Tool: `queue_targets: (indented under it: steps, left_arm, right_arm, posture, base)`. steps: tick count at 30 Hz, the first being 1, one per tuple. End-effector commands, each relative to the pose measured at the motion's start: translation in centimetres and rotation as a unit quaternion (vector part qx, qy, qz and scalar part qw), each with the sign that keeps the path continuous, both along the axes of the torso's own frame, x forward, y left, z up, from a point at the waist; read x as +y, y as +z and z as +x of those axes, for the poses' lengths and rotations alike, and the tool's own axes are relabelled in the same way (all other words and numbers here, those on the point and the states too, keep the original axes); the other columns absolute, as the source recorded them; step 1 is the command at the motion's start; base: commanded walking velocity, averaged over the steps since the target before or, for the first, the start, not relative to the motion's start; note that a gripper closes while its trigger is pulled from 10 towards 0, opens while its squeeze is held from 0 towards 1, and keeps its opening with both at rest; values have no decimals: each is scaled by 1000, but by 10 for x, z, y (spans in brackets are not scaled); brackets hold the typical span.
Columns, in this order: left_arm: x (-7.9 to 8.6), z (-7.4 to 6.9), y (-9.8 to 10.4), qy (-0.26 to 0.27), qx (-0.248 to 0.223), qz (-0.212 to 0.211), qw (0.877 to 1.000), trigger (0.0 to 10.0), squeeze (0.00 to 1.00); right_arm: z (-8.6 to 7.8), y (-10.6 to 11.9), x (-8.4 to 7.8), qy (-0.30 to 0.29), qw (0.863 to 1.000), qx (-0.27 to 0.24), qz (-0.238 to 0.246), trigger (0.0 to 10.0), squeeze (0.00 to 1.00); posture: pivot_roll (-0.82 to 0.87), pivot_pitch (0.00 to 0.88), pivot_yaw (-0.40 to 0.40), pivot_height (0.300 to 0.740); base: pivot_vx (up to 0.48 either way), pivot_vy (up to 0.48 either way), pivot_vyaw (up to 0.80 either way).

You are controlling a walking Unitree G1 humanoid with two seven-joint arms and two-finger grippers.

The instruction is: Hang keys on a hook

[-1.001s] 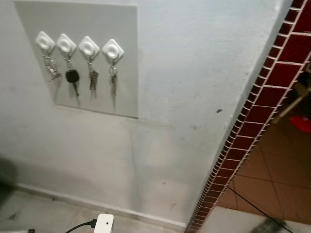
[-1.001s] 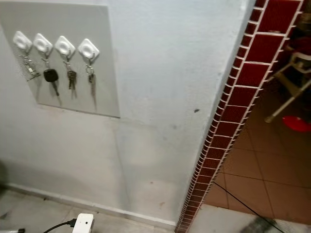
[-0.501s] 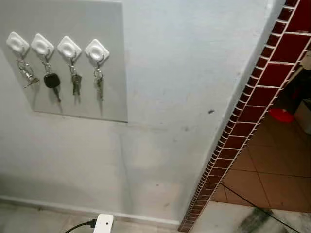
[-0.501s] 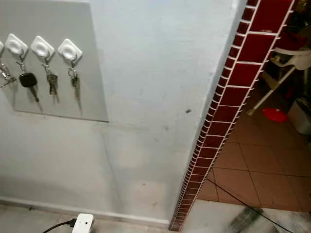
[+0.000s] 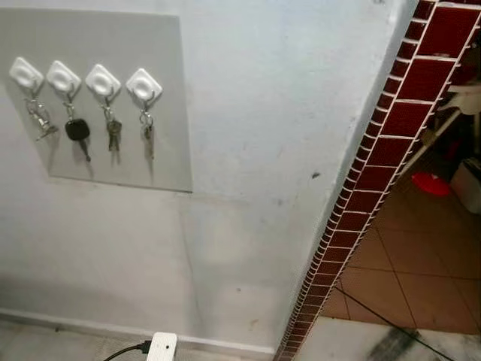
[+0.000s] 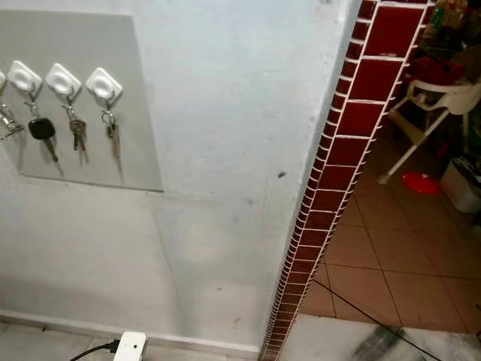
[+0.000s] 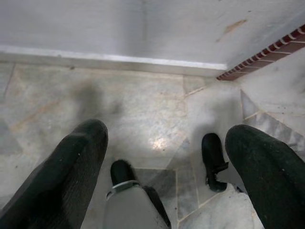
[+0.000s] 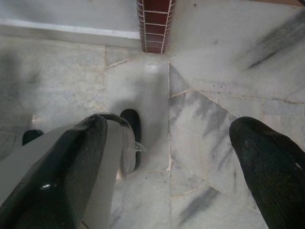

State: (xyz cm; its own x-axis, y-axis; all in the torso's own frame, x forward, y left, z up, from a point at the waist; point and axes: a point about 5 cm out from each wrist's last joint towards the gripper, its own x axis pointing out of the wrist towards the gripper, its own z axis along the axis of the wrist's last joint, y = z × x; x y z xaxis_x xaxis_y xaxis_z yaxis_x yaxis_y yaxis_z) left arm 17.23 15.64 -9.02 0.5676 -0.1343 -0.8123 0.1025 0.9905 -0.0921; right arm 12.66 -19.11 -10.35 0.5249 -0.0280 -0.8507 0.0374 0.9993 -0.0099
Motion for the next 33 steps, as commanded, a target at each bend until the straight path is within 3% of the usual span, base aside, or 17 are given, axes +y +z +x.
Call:
queue_targets:
  steps: [1,20,28,33]
  left_arm:
    - [2,1,1,4,0,1,1000,10000,0]
    - [-1,2,1,6,0,-5,1000,10000,0]
    - [2,2,1,7,1,-2,1000,10000,0]
    - [4,0,0,1,1,3,1000,10000,0]
  right_arm:
    - [3,1,-1,-1,1000,-3,-2,10000,0]
    - [-1,-1,-5,-12,1000,19,-21,10000,0]
    - [-1,-1,-5,-9,999,21,-24,10000,0]
    - [-2,-1,-4,-9,999,22,-23,10000,0]
  posture:
    - [-72,0,-13,740]
    - [-75,0,-18,740]
    - [-74,0,-20,740]
    - [-73,0,-20,740]
  base:
    - [0,0,0]
    - [0,0,0]
    - [0,413,0]
    - [0,0,0]
